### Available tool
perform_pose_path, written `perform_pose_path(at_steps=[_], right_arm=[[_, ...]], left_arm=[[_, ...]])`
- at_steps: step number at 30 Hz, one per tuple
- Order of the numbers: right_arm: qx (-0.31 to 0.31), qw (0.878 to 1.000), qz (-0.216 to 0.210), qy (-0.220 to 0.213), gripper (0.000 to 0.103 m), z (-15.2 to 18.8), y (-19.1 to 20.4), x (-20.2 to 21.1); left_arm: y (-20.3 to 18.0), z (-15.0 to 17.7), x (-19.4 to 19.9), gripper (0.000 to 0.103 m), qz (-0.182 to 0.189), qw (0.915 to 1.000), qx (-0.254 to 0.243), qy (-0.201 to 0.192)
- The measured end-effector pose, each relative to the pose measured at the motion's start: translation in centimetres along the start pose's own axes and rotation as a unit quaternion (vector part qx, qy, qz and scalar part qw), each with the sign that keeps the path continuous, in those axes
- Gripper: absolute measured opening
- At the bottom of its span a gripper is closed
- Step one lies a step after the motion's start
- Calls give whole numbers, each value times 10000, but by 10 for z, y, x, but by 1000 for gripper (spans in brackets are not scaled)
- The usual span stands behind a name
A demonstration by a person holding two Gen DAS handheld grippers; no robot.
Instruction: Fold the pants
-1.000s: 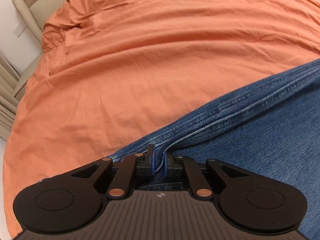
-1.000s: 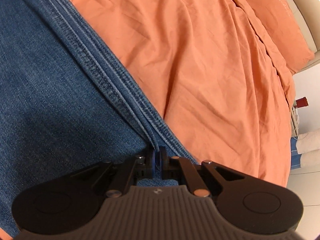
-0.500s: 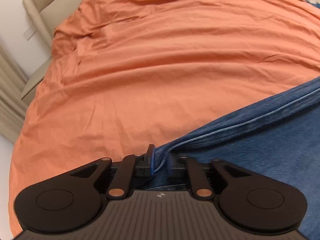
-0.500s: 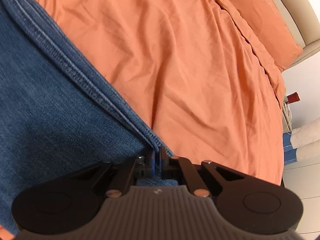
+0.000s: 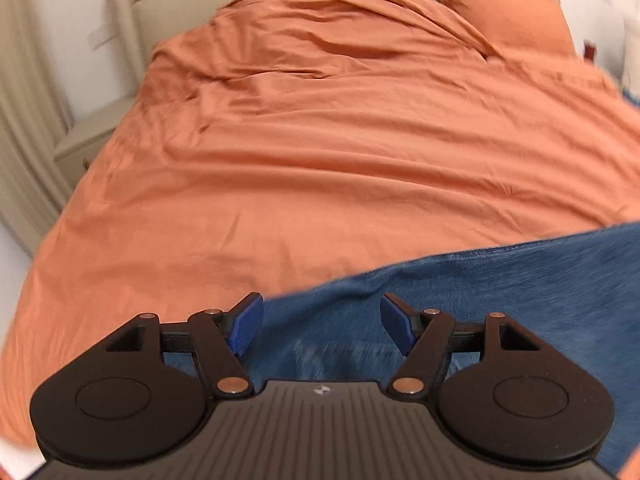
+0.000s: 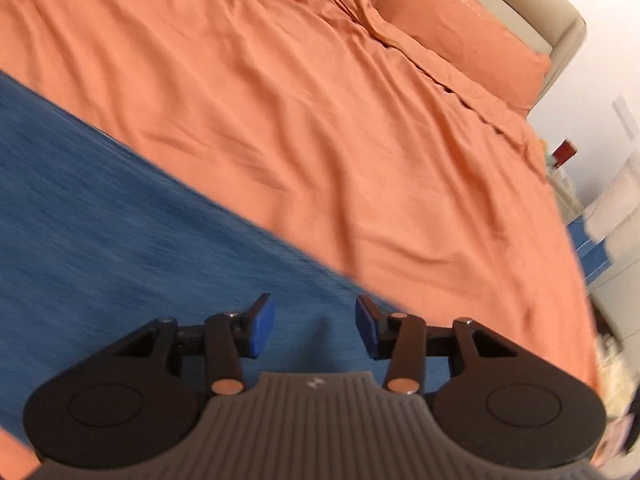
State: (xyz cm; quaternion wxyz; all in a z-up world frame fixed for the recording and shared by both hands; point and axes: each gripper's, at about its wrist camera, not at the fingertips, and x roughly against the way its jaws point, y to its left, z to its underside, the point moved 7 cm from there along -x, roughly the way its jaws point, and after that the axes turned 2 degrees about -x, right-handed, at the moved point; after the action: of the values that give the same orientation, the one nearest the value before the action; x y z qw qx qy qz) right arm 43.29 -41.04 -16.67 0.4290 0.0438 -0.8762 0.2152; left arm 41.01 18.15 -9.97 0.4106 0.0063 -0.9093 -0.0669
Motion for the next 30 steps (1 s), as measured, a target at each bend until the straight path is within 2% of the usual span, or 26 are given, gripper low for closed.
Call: perform_pose_path(at_steps=[3, 5, 8, 11, 14, 17, 20, 23, 24, 26, 27, 28, 29, 30], right_arm=[[-327, 9980, -516, -185, 45, 5, 49, 22], [-448, 9952, -813, -320, 46, 9, 81, 35], [-682, 9897, -1159, -490, 46, 10, 121, 48], [-823, 9856, -1360, -576, 48, 9, 151, 51], [-943, 9838, -1439, -500, 49, 9, 173, 48], [-988, 9837, -1438, -442, 52, 4, 186, 46], [-914, 9858, -1346, -421, 53, -2, 192, 45], [-822, 9891, -1183, -310, 53, -2, 196, 41], [-792, 9899, -1153, -249, 53, -2, 197, 37], [-788, 9900, -1162, -142, 54, 1, 200, 30], [-815, 9893, -1206, -138, 57, 2, 200, 27], [-849, 9884, -1249, -140, 59, 1, 200, 25], [-876, 9879, -1273, -142, 63, 1, 199, 23], [-889, 9875, -1296, -136, 64, 0, 199, 21]], left_arm=[[41, 19, 26, 79, -55, 9977, 662, -93], [70, 34, 41, 79, -81, 9934, 1132, -181], [105, 56, 49, 79, 30, 9829, 1824, -238], [131, 74, 40, 80, 134, 9714, 2355, -285], [144, 79, 21, 80, 302, 9659, 2550, -337], [150, 72, -5, 80, 645, 9611, 2658, -376], [157, 72, -36, 80, 925, 9557, 2787, -179], [154, 73, -55, 72, 1351, 9512, 2771, -114], [149, 73, -57, 64, 1467, 9523, 2669, -172], [138, 74, -60, 56, 1519, 9597, 2360, -163], [133, 73, -59, 54, 1447, 9640, 2219, -232], [127, 71, -54, 44, 1302, 9704, 1995, -387], [121, 69, -47, 39, 1187, 9769, 1690, -544], [113, 69, -39, 27, 997, 9831, 1380, -679]])
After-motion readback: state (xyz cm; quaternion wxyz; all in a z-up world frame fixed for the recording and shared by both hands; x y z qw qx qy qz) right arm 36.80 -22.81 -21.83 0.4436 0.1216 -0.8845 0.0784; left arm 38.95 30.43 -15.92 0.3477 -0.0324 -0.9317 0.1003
